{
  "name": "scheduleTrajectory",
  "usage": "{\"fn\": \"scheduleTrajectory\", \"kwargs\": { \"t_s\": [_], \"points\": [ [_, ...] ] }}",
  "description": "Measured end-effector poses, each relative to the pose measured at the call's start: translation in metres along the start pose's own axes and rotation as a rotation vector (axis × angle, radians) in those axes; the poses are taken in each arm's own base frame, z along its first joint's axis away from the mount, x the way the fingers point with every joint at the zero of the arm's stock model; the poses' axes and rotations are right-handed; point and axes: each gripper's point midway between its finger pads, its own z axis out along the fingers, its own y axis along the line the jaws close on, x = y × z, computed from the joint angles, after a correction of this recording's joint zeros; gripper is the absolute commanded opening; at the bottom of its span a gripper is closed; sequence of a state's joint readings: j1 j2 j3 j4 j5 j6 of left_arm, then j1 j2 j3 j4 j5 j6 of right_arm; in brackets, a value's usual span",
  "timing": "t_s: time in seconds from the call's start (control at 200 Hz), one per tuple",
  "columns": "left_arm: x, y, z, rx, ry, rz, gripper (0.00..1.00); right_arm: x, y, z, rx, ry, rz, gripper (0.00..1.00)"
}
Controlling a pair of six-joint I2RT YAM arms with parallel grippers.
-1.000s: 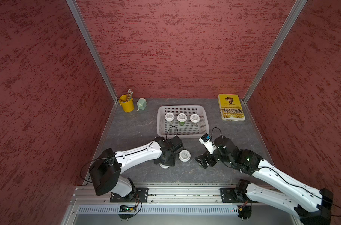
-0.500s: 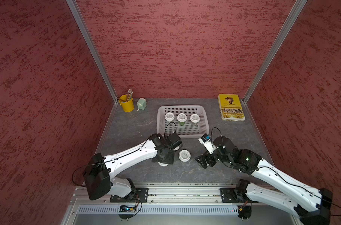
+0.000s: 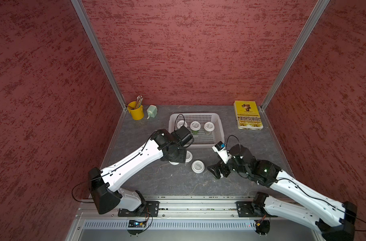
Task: Put the yogurt in the basket
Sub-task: Place the yogurt in the basket.
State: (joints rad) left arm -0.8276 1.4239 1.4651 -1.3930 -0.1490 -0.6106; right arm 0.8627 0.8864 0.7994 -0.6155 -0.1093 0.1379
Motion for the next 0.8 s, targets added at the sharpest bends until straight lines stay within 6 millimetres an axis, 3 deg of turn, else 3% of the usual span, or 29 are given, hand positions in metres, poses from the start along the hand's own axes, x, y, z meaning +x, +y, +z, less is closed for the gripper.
{"fn": "scheduleTrajectory", "kwargs": {
  "t_s": [0.165,0.396,0.801],
  "points": [
    [-0.031,0.004,-0.008,-0.012,-0.032,0.007,0.74,-0.002,0.0,-0.001,-0.002,-0.009,-0.007,0.99],
    [-0.07,0.005,0.002,-0.035,-0.031,0.038,0.74,-0.004,0.001,-0.004,-0.004,-0.023,-0.021,0.98],
    [-0.138,-0.003,0.058,-0.079,0.008,0.11,0.74,0.002,-0.001,0.005,0.003,0.016,-0.045,0.98]
  ]
}}
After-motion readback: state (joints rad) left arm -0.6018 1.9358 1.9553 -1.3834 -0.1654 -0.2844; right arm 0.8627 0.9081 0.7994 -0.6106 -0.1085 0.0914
